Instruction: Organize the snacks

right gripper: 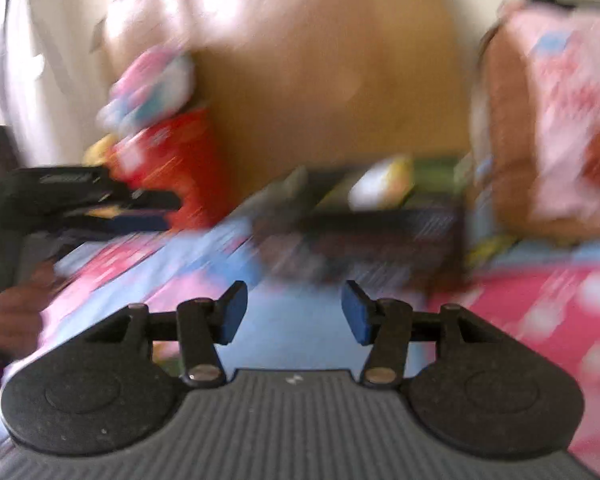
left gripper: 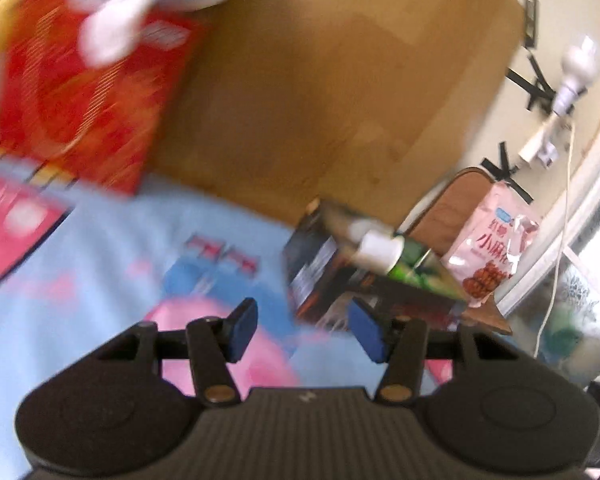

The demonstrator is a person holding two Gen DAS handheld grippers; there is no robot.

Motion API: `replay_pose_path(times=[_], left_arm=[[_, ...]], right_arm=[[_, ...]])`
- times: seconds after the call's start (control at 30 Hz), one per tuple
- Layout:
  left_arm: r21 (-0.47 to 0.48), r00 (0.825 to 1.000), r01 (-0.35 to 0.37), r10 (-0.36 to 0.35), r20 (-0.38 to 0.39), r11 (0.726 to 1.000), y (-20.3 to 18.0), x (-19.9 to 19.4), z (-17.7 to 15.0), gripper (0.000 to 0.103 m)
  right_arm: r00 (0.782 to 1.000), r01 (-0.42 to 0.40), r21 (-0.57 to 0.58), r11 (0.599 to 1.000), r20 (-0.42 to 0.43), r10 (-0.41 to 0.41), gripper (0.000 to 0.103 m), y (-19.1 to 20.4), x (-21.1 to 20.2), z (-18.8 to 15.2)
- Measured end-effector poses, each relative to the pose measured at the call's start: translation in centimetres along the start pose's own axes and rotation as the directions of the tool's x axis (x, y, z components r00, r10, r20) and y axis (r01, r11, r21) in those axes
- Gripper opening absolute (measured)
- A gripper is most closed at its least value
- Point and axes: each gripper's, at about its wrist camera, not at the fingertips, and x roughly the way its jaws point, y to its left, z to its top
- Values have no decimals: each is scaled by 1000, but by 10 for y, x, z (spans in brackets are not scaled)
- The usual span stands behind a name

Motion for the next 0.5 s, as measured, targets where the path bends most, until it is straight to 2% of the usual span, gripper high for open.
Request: replay_pose_path(times=[0.1,0.13,0.2,0.3,0.4,0.5], left_arm=[[-5,999,13,-13,-32,1000,8,-18,-24,51],[11,999,23,-23,-44,1000,5,-20,-30,51],[62,997,44,-40,-67,997,-7,-21,-42,51],[143,994,62,-48,-100,988,-27,-18,-58,51],[144,985,100,-77,-152,985,-37,-15,-75,48],[163,976,143,-112,-186,976,-47,-23,-91,48]], right_arm=[[992,-83,-88,993,-106,74,65,32,9,-19],[987,-102,-127,987,-139,84,71,43,14,-24],[977,-120,-184,976,-195,83,75,60,24,-31],[980,-109,-311,944,-191,50,71,79,27,-40],[982,-104,-437,893,-189,22,66,94,12,-52],[972,-182,-486,855,-221,81,66,83,-13,-59]])
